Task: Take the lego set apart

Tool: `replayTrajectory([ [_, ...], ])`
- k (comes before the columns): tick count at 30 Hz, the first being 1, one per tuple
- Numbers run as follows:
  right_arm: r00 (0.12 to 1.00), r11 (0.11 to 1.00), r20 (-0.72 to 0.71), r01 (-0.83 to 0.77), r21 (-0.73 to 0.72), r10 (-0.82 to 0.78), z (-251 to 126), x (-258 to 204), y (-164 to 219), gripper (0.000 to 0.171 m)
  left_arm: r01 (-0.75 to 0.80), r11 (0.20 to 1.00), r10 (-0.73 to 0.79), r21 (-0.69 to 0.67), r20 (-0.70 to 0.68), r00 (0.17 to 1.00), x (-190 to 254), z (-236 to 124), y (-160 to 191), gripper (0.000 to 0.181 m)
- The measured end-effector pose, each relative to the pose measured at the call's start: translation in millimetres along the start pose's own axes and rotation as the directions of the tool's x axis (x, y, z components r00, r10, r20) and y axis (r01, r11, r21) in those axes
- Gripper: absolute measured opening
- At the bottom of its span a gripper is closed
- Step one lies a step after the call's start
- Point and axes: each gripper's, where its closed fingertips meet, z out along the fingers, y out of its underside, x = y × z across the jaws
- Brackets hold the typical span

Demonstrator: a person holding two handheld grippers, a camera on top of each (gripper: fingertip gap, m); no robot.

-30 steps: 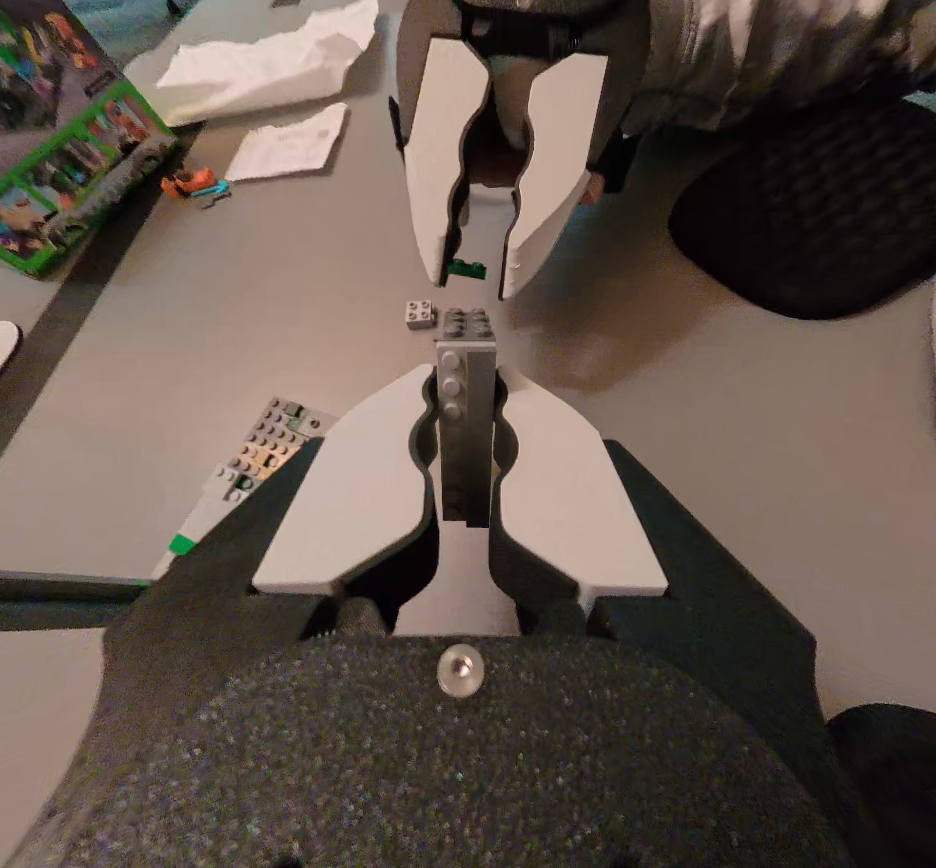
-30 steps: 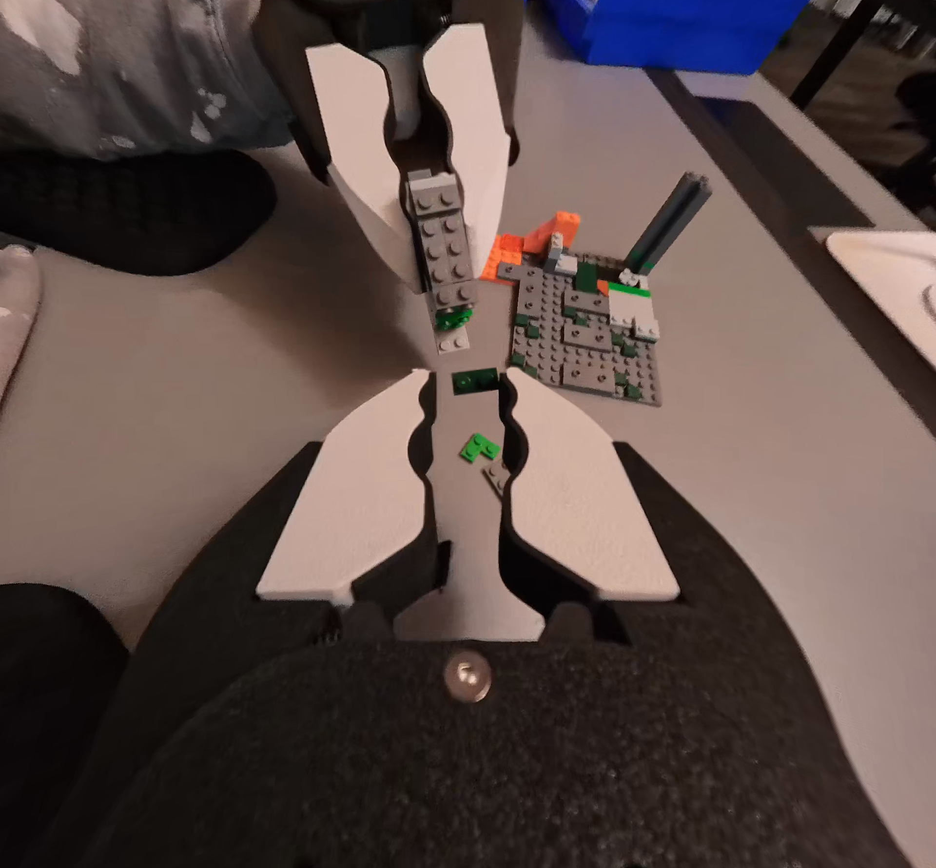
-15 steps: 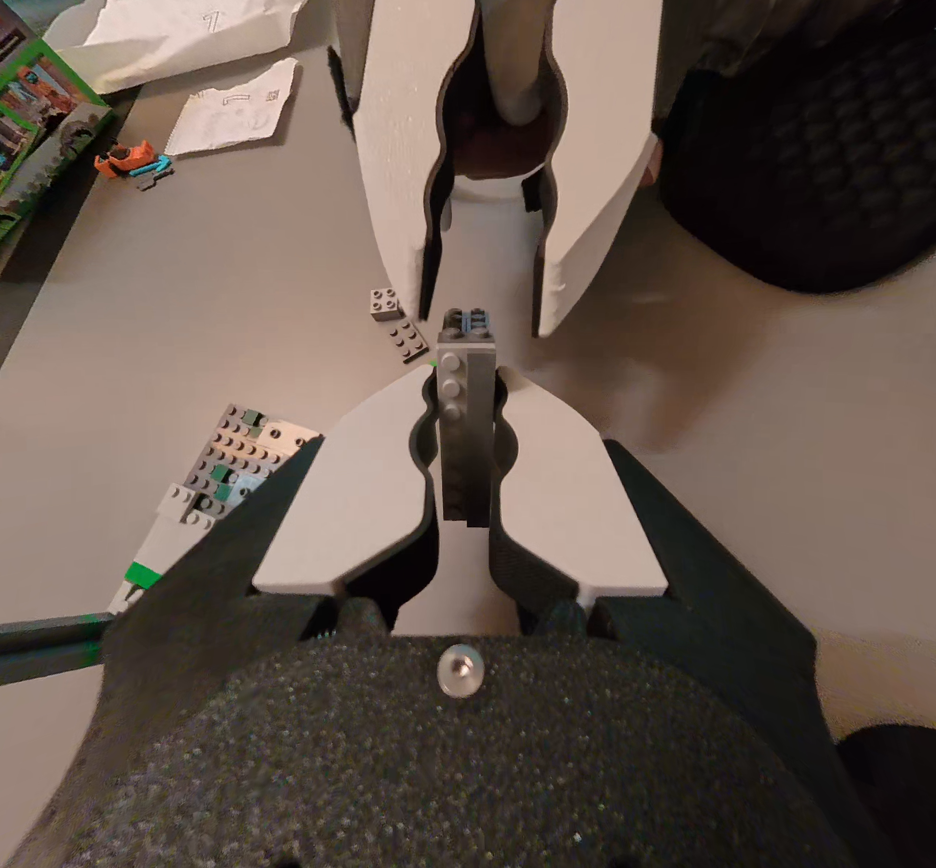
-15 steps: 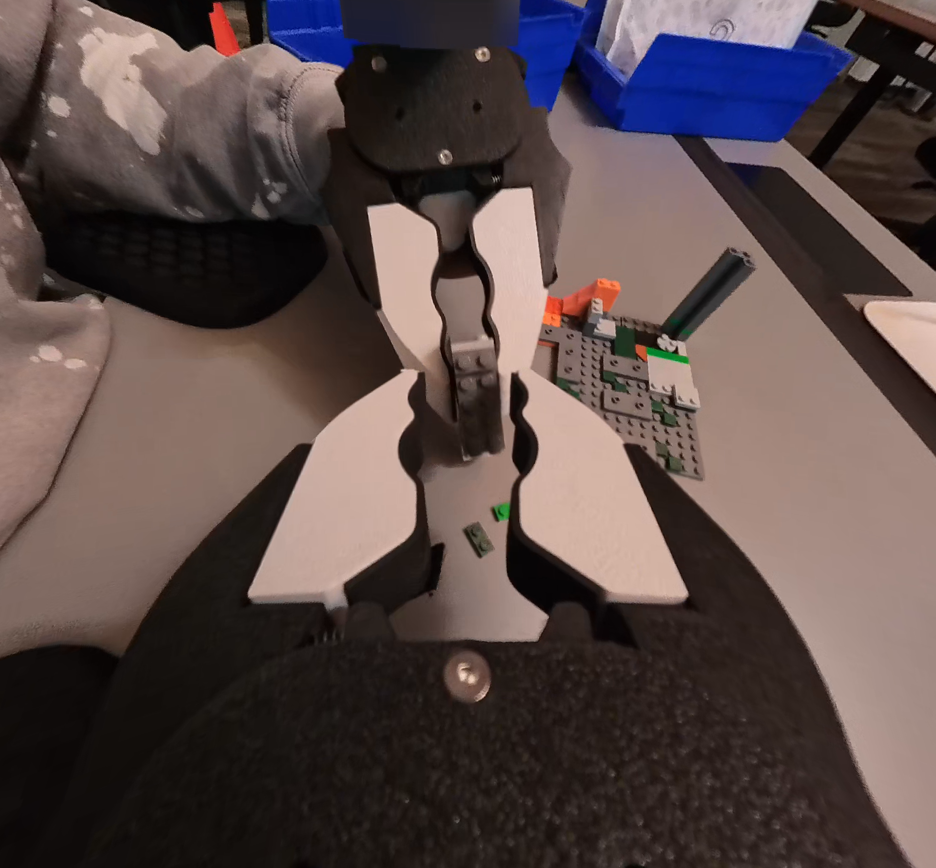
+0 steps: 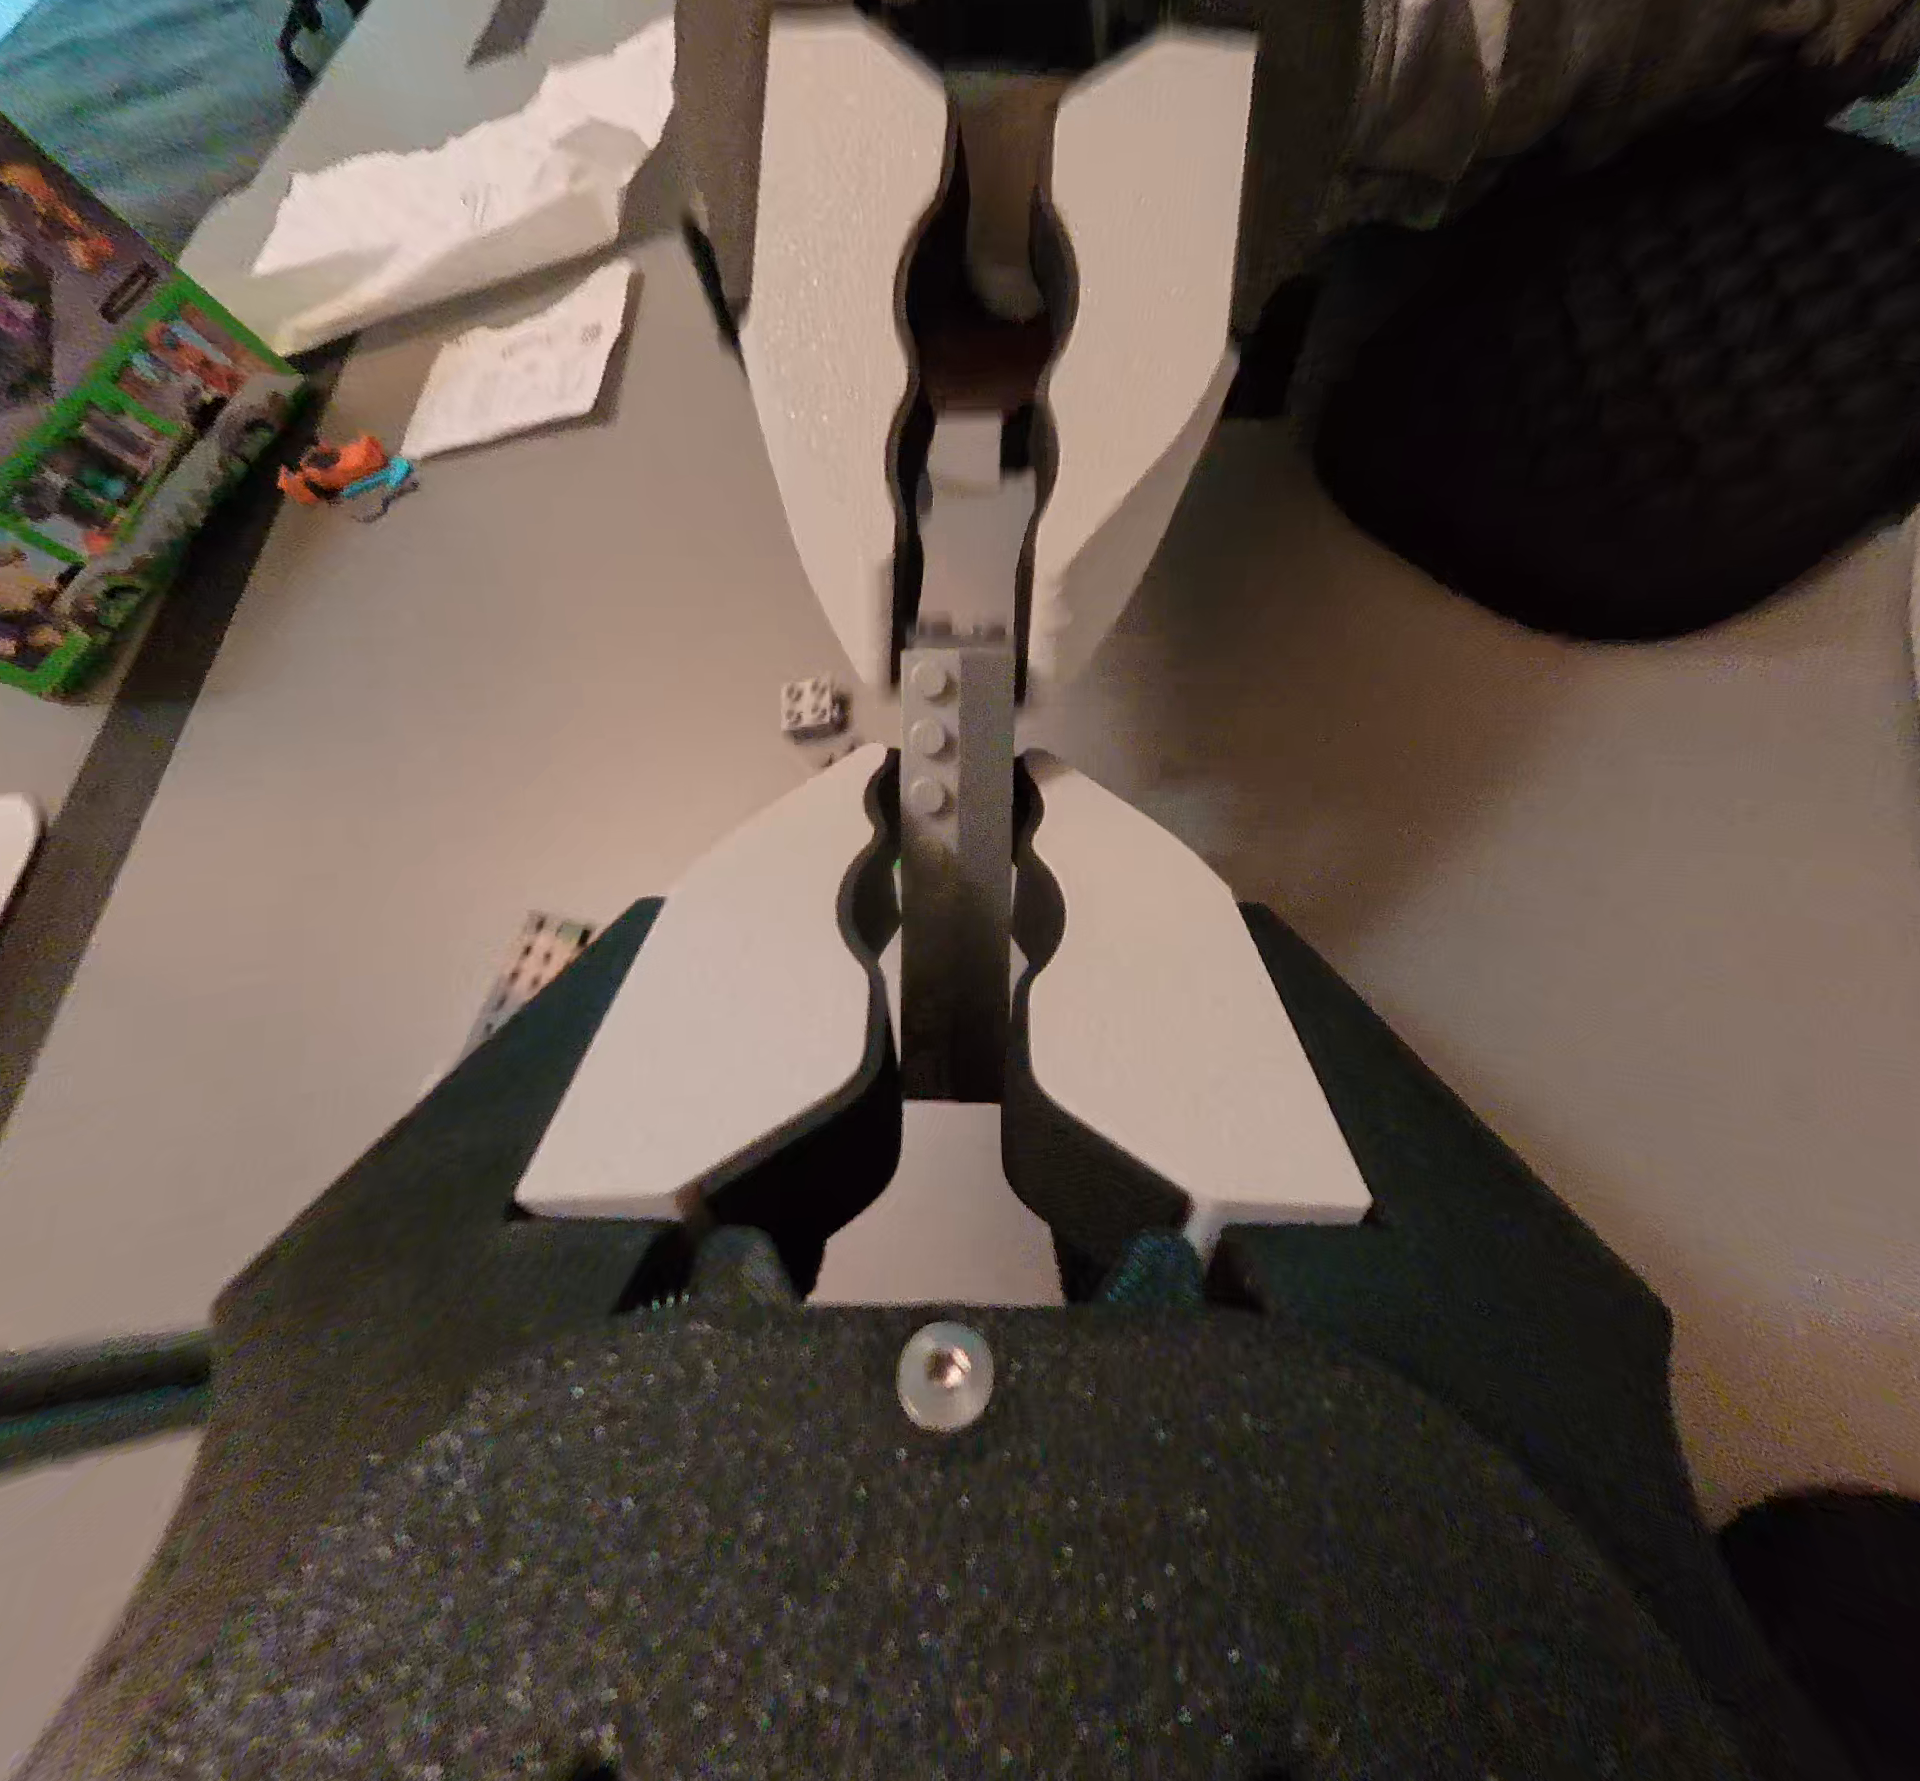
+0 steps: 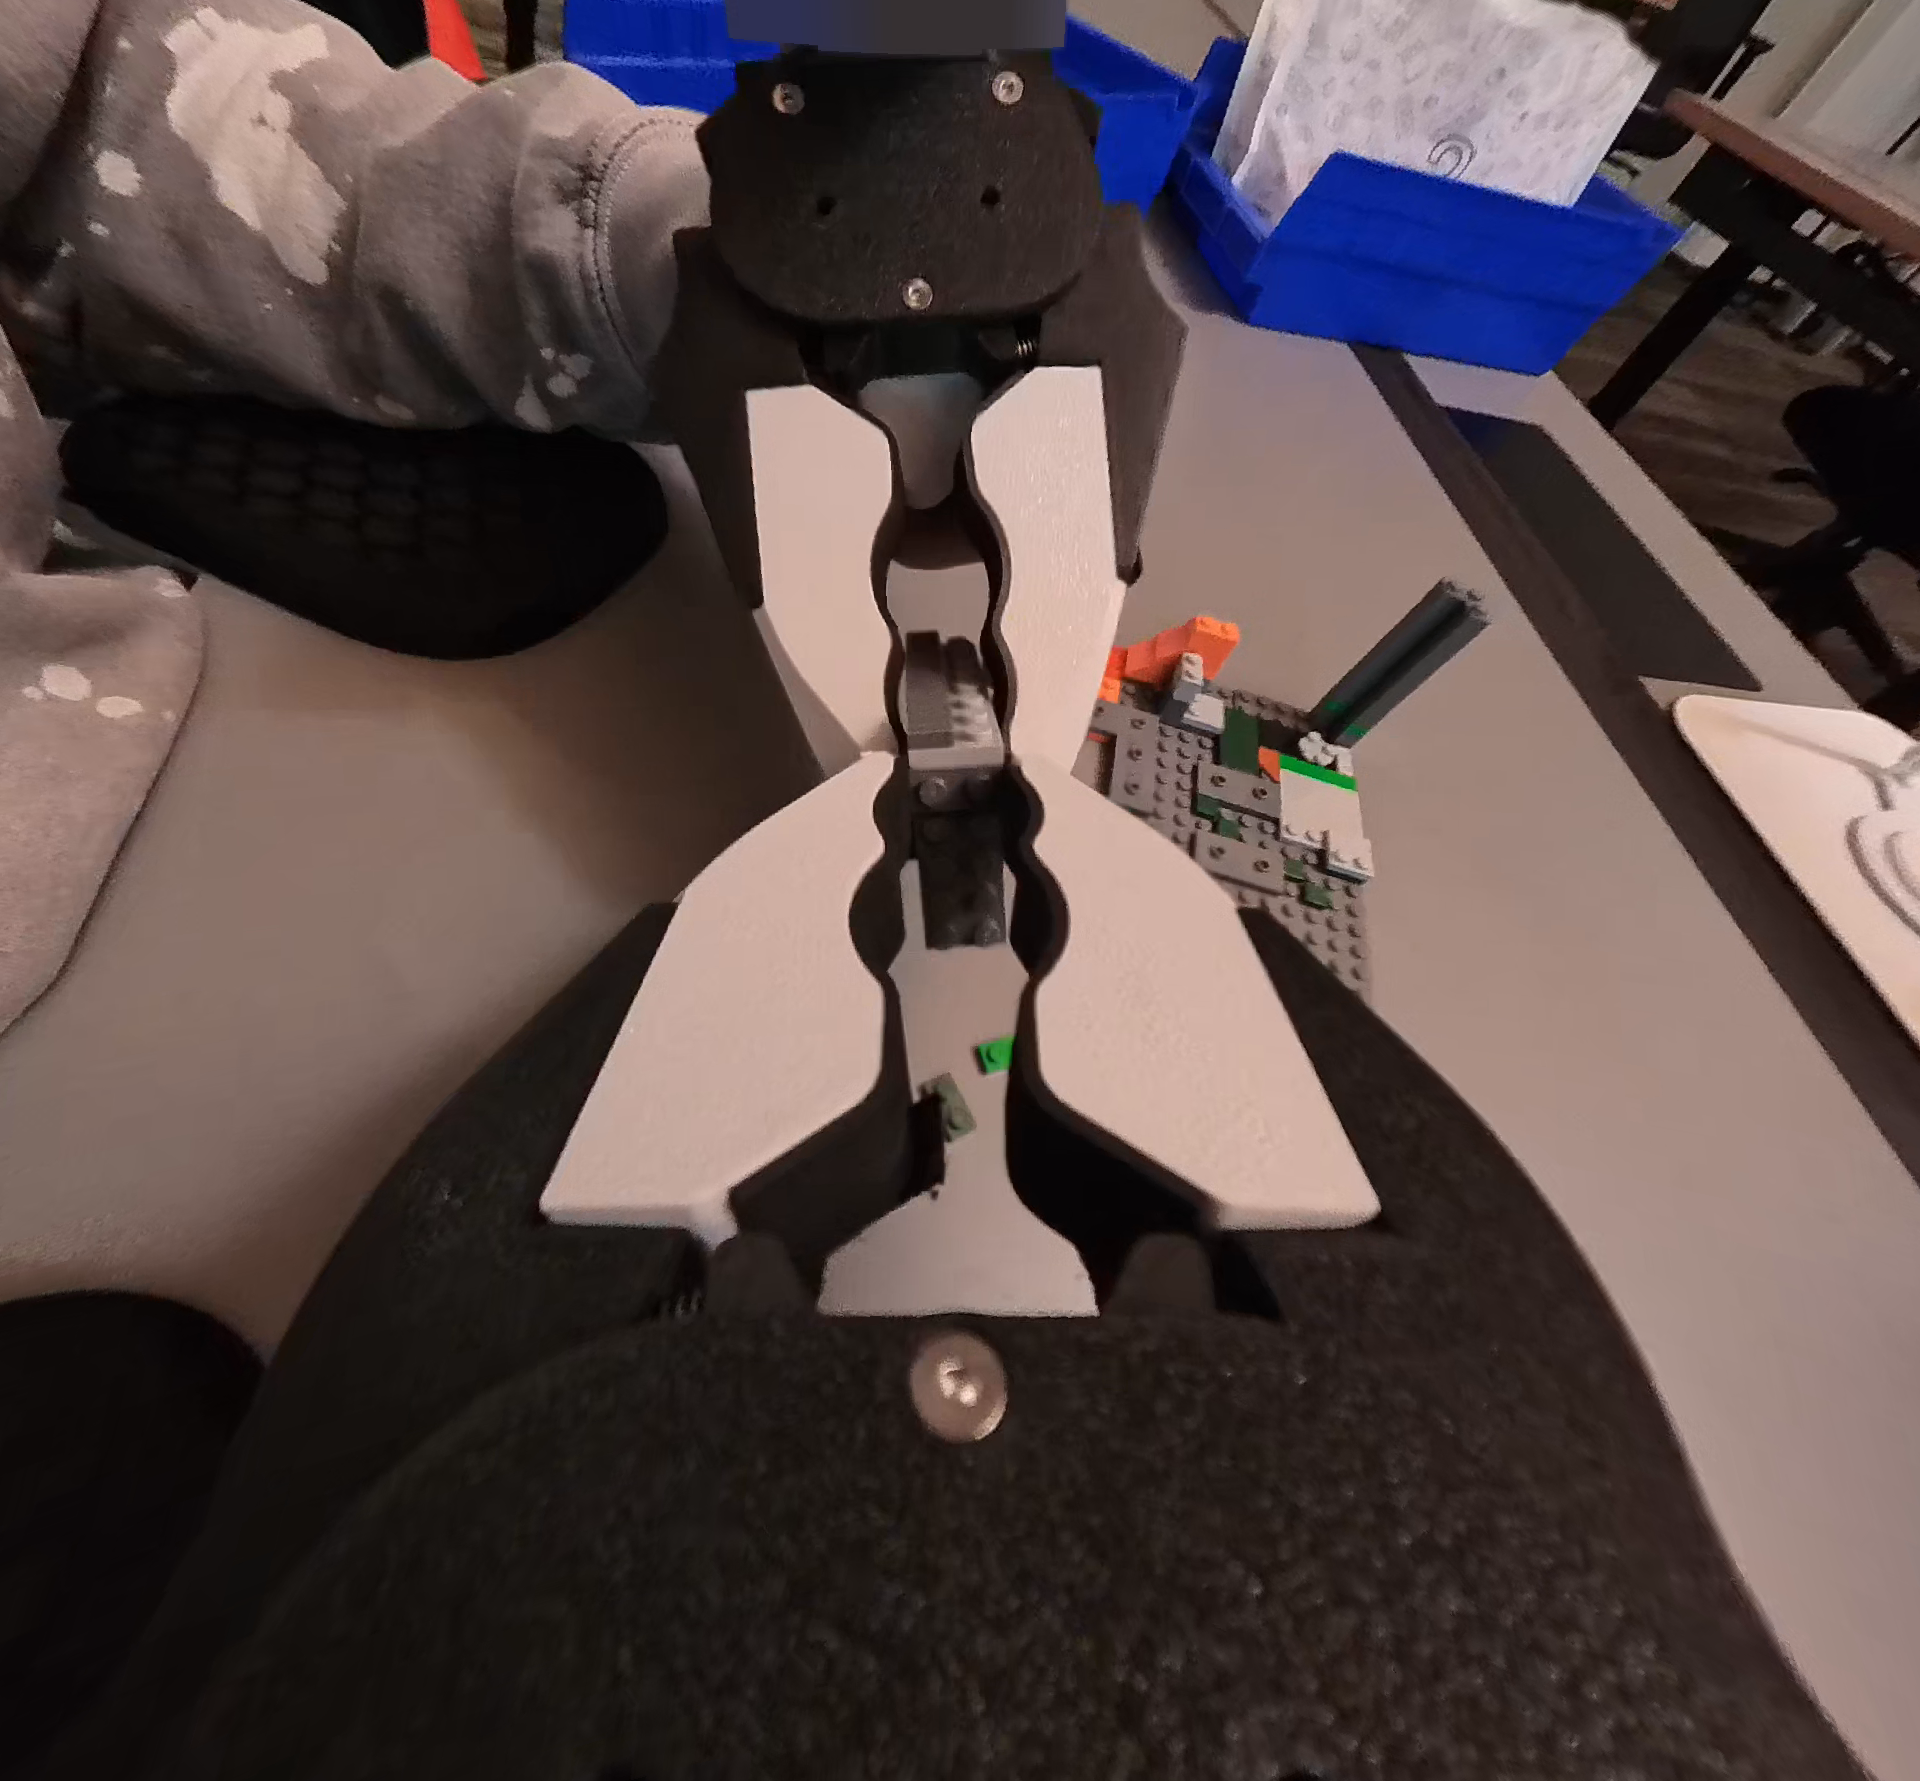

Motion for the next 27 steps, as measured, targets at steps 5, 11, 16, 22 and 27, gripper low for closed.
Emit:
replayTrajectory([
  [5, 0.994, 0.996, -0.102, 0.047, 0.079, -0.039, -39, 21, -25, 0.016, 0.027, 0.997, -0.032, 0.070, 0.071, 0.997, -17, -30, -10, 0.019],
  [11, 0.997, 0.996, -0.061, -0.059, -0.061, 0.055, -20, 26, 17, 0.018, 0.081, 0.993, -0.085, 0.084, 0.044, 0.995, -21, -22, -12, 0.018],
  [16, 0.998, 0.995, -0.037, -0.059, -0.075, 0.056, -11, 21, 23, 0.031, 0.086, 0.995, -0.087, 0.046, 0.020, 0.996, -14, -14, -5, 0.018],
  [22, 1.000, 1.000, 0.002, -0.022, -0.018, 0.022, -2, 5, 0, 0.032, 0.054, 0.998, -0.055, -0.039, -0.018, 0.998, -1, 4, 4, 0.018],
  [27, 0.999, 0.997, 0.035, 0.017, -0.079, -0.014, 9, -7, 9, 0.017, 0.014, 0.995, -0.019, -0.099, -0.045, 0.999, 10, 16, 7, 0.018],
])
